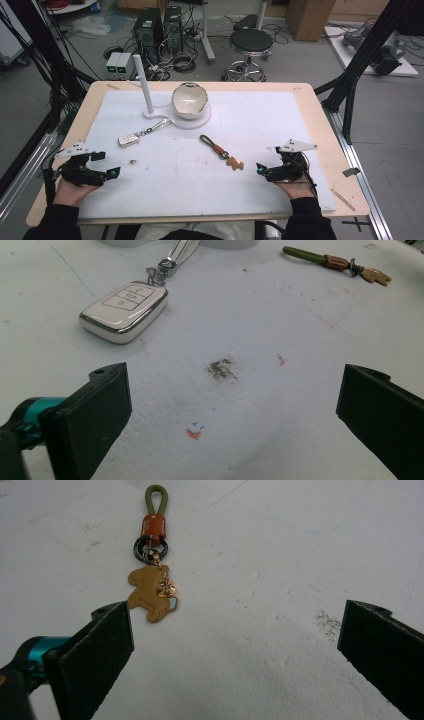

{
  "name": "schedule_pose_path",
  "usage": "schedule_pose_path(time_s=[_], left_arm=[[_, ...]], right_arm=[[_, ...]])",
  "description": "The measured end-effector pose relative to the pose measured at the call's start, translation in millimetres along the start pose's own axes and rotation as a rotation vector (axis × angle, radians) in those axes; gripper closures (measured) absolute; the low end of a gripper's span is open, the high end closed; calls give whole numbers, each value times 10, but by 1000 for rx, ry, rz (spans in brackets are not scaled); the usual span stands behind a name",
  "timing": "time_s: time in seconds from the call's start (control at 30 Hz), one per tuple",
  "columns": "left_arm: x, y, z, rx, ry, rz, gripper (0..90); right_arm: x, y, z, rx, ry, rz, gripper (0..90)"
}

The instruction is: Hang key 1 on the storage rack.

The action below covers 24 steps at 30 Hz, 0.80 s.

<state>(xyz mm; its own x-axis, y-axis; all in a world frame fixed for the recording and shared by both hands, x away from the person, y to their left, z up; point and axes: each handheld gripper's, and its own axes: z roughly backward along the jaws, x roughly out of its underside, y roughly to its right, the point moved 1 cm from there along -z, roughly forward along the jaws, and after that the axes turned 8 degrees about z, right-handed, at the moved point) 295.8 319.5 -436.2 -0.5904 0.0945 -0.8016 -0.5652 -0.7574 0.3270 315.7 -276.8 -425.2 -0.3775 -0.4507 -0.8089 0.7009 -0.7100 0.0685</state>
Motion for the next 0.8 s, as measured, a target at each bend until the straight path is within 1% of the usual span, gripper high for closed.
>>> schedule_pose_path(time_s=[0.27, 0.37, 0.4, 0.5, 0.6, 0.7, 0.8], left_arm=[[2, 8, -20, 0, -8, -1, 17], [1, 9, -13, -5, -3, -3, 17], [1, 11, -7, -4, -1, -3, 17], [5, 15, -11, -2, -4, -3, 17], [8, 23, -15, -5, -4, -14, 17], [5, 29, 15, -15, 16, -13, 17], [4, 30, 32, -18, 26, -14, 17]], right_arm=[[30, 24, 12, 6, -5, -15, 6], [25, 20, 15, 9, 5, -12, 6], [23, 20, 18, 7, 6, -18, 6], [21, 15, 13, 9, 0, -16, 6], [2, 4, -22, 8, -19, -2, 6], [-5, 4, -47, -1, -31, -6, 6], [-24, 1, -101, -16, -70, -8, 7]])
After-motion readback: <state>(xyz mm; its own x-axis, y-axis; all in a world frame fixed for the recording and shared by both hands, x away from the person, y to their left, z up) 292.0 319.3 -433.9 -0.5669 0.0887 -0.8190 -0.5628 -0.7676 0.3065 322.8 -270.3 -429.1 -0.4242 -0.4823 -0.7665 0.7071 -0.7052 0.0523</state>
